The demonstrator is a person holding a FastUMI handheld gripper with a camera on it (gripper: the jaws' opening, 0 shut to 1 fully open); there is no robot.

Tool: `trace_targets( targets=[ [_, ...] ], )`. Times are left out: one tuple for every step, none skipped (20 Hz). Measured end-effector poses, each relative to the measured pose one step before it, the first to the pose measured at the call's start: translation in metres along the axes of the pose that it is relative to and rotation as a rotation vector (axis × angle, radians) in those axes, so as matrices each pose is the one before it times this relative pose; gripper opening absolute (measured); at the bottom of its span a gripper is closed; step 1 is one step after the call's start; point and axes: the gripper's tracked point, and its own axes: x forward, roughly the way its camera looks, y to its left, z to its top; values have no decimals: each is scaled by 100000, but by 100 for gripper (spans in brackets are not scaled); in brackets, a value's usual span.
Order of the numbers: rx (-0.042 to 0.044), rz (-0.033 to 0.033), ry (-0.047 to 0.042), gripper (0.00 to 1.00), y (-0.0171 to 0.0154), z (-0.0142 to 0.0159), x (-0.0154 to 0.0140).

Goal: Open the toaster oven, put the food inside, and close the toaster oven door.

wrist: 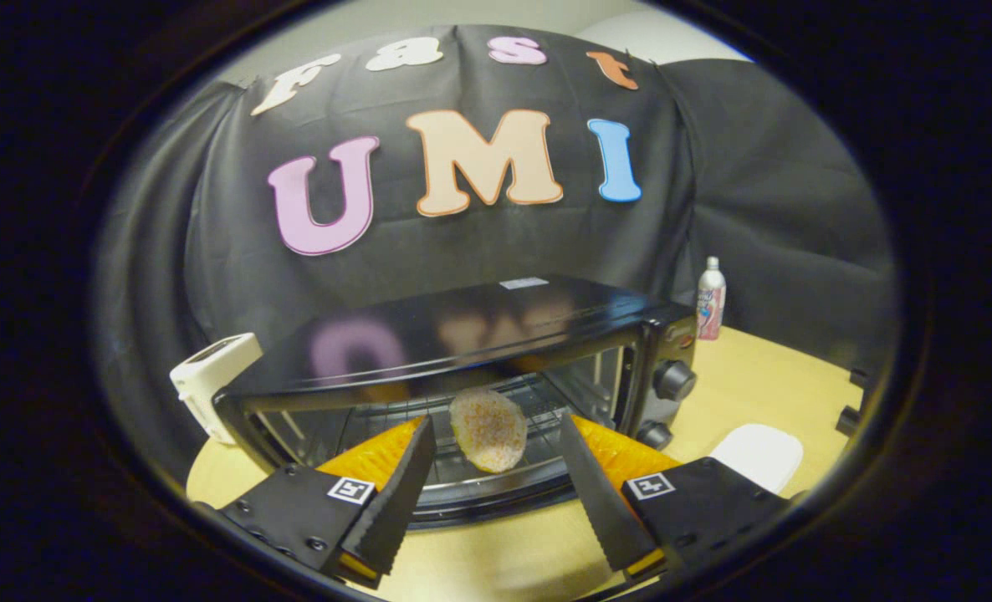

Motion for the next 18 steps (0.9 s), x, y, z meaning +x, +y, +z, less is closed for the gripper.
trace_targets(
  targets=[
    [-2150, 734, -663, 94, 89, -104, -975],
    [-2567, 390, -267, 94, 74, -218, -1056],
    [-2671, -737, 330, 95, -253, -424, -1036],
    [-2088, -1172, 780, 95, -327, -451, -1113],
    [-1438, 246, 1445, 95, 83, -701, -1045],
    [-755, 809, 648, 95, 220, -649, -1146],
    [-777, 957, 350, 95, 146, -637, -1297],
    [-722, 649, 398, 95, 64, -790, -1069],
    [-583, -4, 771, 95, -264, -919, -1023],
    [-919, 263, 701, 95, -120, -844, -980],
    [-1058, 7, 1064, 95, -116, -975, -925],
    [-1015, -320, 1202, 95, -232, -995, -830],
    [-1282, 309, 1355, 95, -39, -1181, -880],
    [-1791, 1165, 1757, 95, 241, -1230, -920],
    [-1635, 1543, 2204, 96, 326, -1369, -842],
    [-1477, 1431, 271, 96, 424, -727, -903],
    [-1528, 911, 382, 96, 303, -573, -486],
    [-700, -292, 610, 96, 57, -508, -453]
  ],
)
